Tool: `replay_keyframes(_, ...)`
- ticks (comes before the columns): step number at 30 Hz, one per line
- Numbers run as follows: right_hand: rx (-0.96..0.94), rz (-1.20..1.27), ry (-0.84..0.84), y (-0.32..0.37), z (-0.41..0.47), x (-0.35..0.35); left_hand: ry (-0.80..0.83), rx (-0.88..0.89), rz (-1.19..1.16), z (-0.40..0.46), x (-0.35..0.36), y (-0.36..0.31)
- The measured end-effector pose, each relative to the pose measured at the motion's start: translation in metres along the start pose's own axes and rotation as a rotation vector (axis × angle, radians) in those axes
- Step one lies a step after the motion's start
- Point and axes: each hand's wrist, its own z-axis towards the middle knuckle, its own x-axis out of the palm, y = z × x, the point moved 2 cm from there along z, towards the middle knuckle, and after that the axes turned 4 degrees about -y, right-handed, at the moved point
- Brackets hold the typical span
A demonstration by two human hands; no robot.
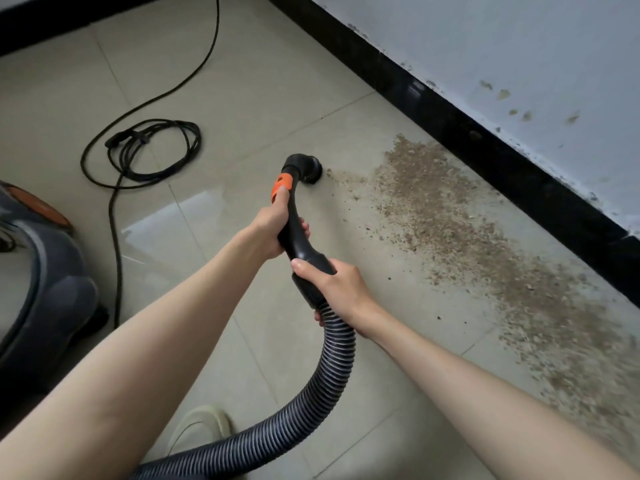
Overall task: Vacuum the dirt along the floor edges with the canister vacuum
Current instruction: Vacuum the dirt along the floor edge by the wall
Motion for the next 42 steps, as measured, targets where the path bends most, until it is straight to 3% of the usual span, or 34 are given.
replay_keyframes(21, 0.032, 0.109, -0.298, -0.028, -0.024, -0.032, 0.26, -0.029, 0.122, -0.018, 0.065, 0.021)
replay_keyframes(27, -0.028, 0.041, -0.14, -0.023, -0.026, -0.022, 0.208, -0.039, 0.003, -0.013, 0.025, 0.021)
replay_keyframes(35, -0.003, -0.039, 0.268, -0.002, -0.034, 0.002, -0.018, 0.041, -0.19, -0.014, -0.039, -0.005)
replay_keyframes(42, -0.004, -0.136, 0.389, 0.001, -0.042, 0.027, -0.188, 0.059, -0.318, -0.045, -0.075, 0.023)
